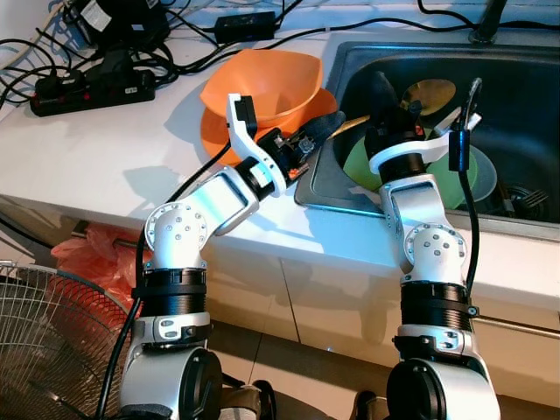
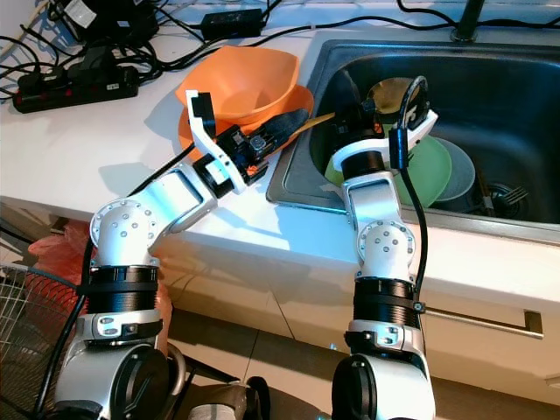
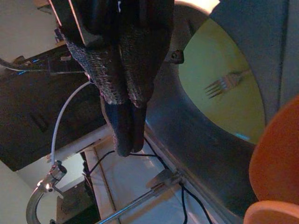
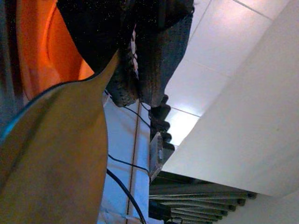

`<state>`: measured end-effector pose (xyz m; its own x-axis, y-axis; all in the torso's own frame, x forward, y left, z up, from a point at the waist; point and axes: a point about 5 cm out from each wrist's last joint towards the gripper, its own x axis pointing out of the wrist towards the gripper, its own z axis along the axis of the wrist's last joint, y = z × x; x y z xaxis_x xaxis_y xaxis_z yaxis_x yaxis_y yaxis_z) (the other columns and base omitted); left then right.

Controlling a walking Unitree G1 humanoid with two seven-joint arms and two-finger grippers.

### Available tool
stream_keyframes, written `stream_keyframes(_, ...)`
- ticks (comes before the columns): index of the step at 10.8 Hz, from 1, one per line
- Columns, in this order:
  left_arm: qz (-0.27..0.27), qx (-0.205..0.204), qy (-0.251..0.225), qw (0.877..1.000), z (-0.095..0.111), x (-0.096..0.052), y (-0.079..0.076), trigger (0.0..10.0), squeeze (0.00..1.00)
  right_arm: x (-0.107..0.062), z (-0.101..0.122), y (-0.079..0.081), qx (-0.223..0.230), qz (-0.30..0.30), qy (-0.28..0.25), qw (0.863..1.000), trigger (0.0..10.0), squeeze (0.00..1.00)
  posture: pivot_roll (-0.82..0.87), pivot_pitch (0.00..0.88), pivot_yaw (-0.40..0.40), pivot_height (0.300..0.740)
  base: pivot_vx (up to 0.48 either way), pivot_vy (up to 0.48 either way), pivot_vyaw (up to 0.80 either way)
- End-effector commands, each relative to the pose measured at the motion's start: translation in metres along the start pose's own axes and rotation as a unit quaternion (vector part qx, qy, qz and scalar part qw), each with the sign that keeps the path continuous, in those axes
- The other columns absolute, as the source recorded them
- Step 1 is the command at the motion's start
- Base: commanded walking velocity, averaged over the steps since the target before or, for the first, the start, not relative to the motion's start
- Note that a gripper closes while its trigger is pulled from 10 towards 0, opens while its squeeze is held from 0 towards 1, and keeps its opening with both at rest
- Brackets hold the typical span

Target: Kitchen organization

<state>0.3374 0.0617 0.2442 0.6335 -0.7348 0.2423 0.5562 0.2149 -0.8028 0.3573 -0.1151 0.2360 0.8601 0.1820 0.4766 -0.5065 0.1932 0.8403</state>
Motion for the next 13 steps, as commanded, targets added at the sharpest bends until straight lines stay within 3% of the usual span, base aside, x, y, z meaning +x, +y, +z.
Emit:
stream_keyframes(1,0.003,0.035,-0.027,0.999,0.015,0.000,-0.006,7.4,0.00,-0.003,-0.026,-0.002,0.026,-0.011,0.024,0.999,0.0,0.00,0.02,0.169,0.150,0.740,0.000,0.000,0.00)
stream_keyframes(2,0.006,0.042,-0.022,0.999,0.013,0.000,-0.006,10.0,0.00,-0.003,-0.026,-0.002,0.025,-0.012,0.024,0.999,0.0,0.00,0.02,0.169,0.151,0.740,0.000,0.000,0.00)
stream_keyframes(3,0.002,0.043,-0.013,0.999,0.010,0.000,-0.006,10.0,1.00,-0.003,-0.026,-0.003,0.024,-0.014,0.024,0.999,0.0,0.00,0.02,0.169,0.153,0.740,0.000,0.000,0.00)
stream_keyframes(4,-0.007,0.039,-0.010,0.999,0.009,-0.001,-0.007,10.0,1.00,-0.003,-0.026,-0.003,0.021,-0.015,0.023,0.999,2.2,0.00,0.03,0.168,0.154,0.740,0.000,0.000,0.00)
stream_keyframes(5,-0.018,0.032,-0.006,0.999,0.008,-0.001,-0.010,10.0,1.00,-0.003,-0.026,-0.001,0.017,-0.009,0.024,1.000,10.0,0.00,0.03,0.169,0.155,0.740,0.000,0.000,0.00)
stream_keyframes(8,-0.035,0.026,-0.001,0.999,0.006,-0.002,-0.013,10.0,1.00,-0.002,-0.027,-0.001,0.009,-0.012,0.025,1.000,10.0,0.00,0.03,0.169,0.151,0.740,0.000,0.000,0.00)
stream_keyframes(10,-0.047,0.031,0.011,0.998,0.003,-0.005,-0.015,10.0,1.00,0.002,-0.022,0.000,-0.035,-0.028,0.012,0.999,10.0,0.00,0.03,0.162,0.145,0.740,0.000,0.000,0.00)
stream_keyframes(13,-0.043,0.036,0.007,0.998,0.005,-0.006,-0.015,10.0,1.00,0.007,-0.016,0.001,-0.055,-0.031,0.003,0.998,10.0,0.00,0.04,0.156,0.141,0.740,0.000,0.000,0.00)
